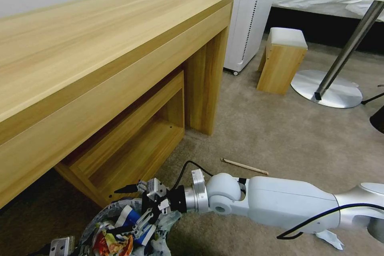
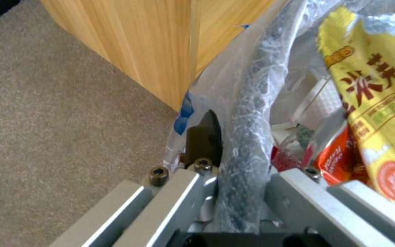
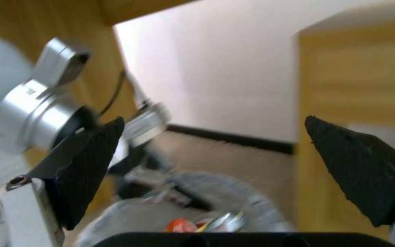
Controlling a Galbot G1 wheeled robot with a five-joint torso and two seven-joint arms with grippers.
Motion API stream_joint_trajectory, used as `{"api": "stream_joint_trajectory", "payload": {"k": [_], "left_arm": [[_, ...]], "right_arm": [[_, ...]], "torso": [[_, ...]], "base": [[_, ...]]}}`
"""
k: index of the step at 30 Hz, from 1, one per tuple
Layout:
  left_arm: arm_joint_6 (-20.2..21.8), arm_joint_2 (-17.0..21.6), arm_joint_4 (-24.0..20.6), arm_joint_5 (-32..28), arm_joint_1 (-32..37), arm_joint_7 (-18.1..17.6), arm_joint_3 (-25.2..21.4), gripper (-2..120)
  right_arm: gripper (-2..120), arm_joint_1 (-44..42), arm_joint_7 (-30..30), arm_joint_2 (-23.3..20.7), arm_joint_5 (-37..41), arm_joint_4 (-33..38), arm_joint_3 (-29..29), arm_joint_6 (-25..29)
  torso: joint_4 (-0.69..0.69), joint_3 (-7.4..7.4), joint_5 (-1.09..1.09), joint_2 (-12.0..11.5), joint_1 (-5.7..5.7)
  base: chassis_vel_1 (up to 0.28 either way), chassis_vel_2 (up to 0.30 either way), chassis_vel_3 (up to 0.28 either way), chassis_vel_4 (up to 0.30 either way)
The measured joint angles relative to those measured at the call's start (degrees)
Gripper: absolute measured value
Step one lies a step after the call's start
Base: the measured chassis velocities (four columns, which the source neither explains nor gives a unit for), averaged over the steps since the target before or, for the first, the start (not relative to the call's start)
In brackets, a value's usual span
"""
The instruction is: Pick up the trash bin and place the garbage on the floor into it.
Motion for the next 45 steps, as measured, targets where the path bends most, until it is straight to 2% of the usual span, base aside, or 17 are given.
{"api": "stream_joint_trajectory", "payload": {"k": [3,6,9,10,11,14,15,18,19,21,23,24,30,39,45], "left_arm": [[0.02,-0.03,-0.45,-0.16,0.10,0.10,-0.27,0],[0.02,-0.47,-0.60,0.90,0.06,0.69,-0.28,0],[0.01,-1.04,-0.62,2.18,-0.09,1.30,0.04,0],[-0.02,-1.49,-0.58,3.79,-0.20,2.21,0.40,0],[-0.02,-1.49,-0.58,3.79,-0.20,2.21,0.40,0],[-0.11,-2.44,-0.66,6.91,-0.05,4.16,1.13,0],[-0.11,-2.44,-0.66,6.91,-0.05,4.16,1.13,0],[-0.30,-3.25,-0.90,8.82,0.42,4.48,1.72,0],[-0.30,-3.25,-0.90,8.82,0.42,4.48,1.72,0],[-0.34,-4.42,-1.23,10.51,0.75,4.60,2.16,0],[-0.37,-4.89,-1.28,10.98,0.86,4.69,2.33,0],[-0.51,-5.70,-1.28,11.84,1.16,5.19,2.56,0],[-0.89,-7.36,-1.47,13.15,2.17,6.14,2.67,0],[-1.41,-6.49,-0.73,12.64,1.92,6.83,2.53,0],[-1.65,-5.27,-0.11,11.55,1.71,6.77,2.10,0]], "right_arm": [[100,-0.74,2.53,-0.91,-0.21,-0.15,3.50,0.13],[100,-3.33,7.53,-2.81,-1.60,-0.63,10.43,-0.24],[100,-5.04,9.65,-4.04,-3.35,-0.84,13.47,-1.07],[100,-6.75,11.44,-5.81,-5.35,-1.07,15.89,-2.08],[100,-6.75,11.44,-5.81,-5.35,-1.07,15.89,-2.08],[100,-10.22,16.59,-9.68,-11.10,-2.75,18.94,-5.85],[100,-10.22,16.59,-9.68,-11.10,-2.75,18.94,-5.85],[100,-14.36,23.23,-10.74,-16.03,-4.84,22.86,-8.67],[100,-14.36,23.23,-10.74,-16.03,-4.84,22.86,-8.67],[100,-18.19,27.50,-11.02,-18.65,-5.59,28.18,-9.28],[100,-19.62,28.38,-11.13,-19.25,-5.60,30.35,-8.92],[100,-21.79,28.99,-11.55,-18.96,-5.61,32.94,-6.23],[100,-29.59,29.33,-12.44,-18.01,-5.31,39.55,-1.24],[100,-35.25,28.60,-12.59,-17.89,-3.19,42.24,0.27],[100,-35.36,28.63,-13.36,-17.59,-2.78,42.34,0.59]], "torso": [[0.00,0.00,0.00,0.00,0.00],[0.00,0.00,0.01,0.00,0.00],[0.00,0.00,0.01,0.00,0.00],[0.00,0.00,0.01,0.00,0.00],[0.00,0.00,0.01,0.00,0.00],[-0.01,0.00,0.00,0.00,0.00],[-0.01,0.00,0.00,0.00,0.00],[-0.02,0.00,0.03,0.00,0.00],[-0.02,0.00,0.03,0.00,0.00],[-0.01,0.00,0.02,0.00,0.00],[0.00,0.00,0.02,0.00,0.00],[0.00,-0.01,0.00,0.00,0.00],[-0.01,0.00,0.02,0.00,0.00],[0.00,0.00,0.00,0.00,0.00],[0.00,-0.01,-0.02,0.00,0.00]], "base": [[0.000,0.000,0.000,0.000],[0.000,0.000,0.000,0.000],[0.000,0.000,0.000,0.000],[0.000,0.000,0.000,0.000],[0.000,0.000,0.000,0.000],[0.000,0.000,0.000,0.000],[0.000,0.000,0.000,0.000],[0.000,0.000,0.000,0.000],[0.000,0.000,0.000,0.000],[0.000,0.000,0.000,0.000],[0.000,0.000,0.000,0.000],[0.000,0.000,0.000,0.000],[0.000,0.000,0.000,0.000],[0.000,0.000,0.000,0.000],[-0.025,-0.031,0.047,0.032]]}}
